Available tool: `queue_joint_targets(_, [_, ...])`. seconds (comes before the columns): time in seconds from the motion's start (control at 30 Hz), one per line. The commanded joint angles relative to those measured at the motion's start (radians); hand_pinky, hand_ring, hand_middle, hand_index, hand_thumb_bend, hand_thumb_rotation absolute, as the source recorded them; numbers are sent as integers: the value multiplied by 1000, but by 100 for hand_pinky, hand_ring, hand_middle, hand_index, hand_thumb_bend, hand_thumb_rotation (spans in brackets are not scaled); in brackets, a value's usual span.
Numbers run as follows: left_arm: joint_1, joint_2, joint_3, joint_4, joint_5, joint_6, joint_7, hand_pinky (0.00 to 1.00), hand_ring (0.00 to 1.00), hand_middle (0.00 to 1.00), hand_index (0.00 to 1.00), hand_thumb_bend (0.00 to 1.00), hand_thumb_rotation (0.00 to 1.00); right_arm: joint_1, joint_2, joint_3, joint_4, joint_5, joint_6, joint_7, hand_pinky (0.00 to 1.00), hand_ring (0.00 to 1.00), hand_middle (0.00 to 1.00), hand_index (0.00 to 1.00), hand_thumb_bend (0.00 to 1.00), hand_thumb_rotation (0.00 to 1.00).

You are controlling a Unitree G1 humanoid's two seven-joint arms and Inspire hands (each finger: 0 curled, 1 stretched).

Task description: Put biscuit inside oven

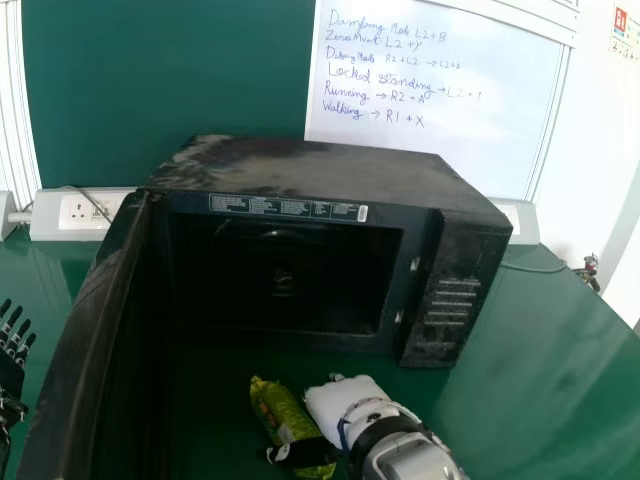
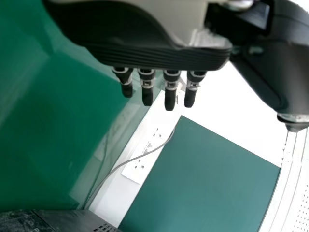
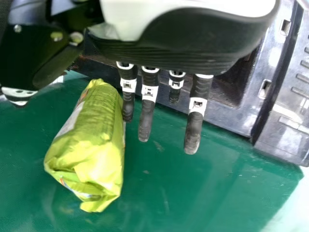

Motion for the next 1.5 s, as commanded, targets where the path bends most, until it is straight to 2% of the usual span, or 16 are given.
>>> queue_joint_targets(0.0, [1,-1,-7,-21,2,6,4,71,75,78,77,74,13,8,5,8,12,-8,-3,-20,34,51,65,81,98,53])
queue_joint_targets(0.1, [-1,-1,-5,-21,-2,10,9,71,75,78,77,74,13,12,3,17,27,-13,-7,-28,32,48,64,81,98,54])
queue_joint_targets(0.23, [2,-2,-5,-29,-3,12,11,72,75,78,75,73,12,20,4,19,65,-8,4,-47,34,51,67,82,99,51])
queue_joint_targets(0.33, [2,0,-5,-31,-4,16,13,72,75,78,76,74,13,23,7,19,91,-2,13,-52,31,47,65,82,100,47])
queue_joint_targets(0.5, [2,0,-4,-28,-1,12,7,71,75,78,76,73,13,20,0,22,121,4,19,-66,27,43,62,84,100,45])
queue_joint_targets(0.7, [1,-6,-2,-34,-10,14,11,72,76,78,75,74,12,20,3,22,129,10,33,-64,31,51,67,84,100,43])
queue_joint_targets(0.8, [5,-4,-6,-39,-3,14,8,72,76,79,77,73,13,20,4,26,132,-3,39,-58,30,47,64,84,100,43])
queue_joint_targets(0.97, [2,-8,0,-39,-14,22,14,72,76,79,77,73,12,20,20,39,153,-33,61,-40,35,53,70,86,100,43])
queue_joint_targets(1.07, [1,-5,-2,-32,-6,16,7,72,76,79,77,74,12,13,34,54,183,-60,76,-23,46,63,77,86,96,45])
queue_joint_targets(1.13, [2,-4,-2,-32,-6,15,3,72,76,79,77,73,13,9,32,63,198,-69,73,-15,50,66,78,86,94,46])
queue_joint_targets(1.47, [3,-6,-4,-35,-3,14,4,72,76,78,77,73,13,13,41,87,240,-102,89,-30,52,69,81,86,94,46])
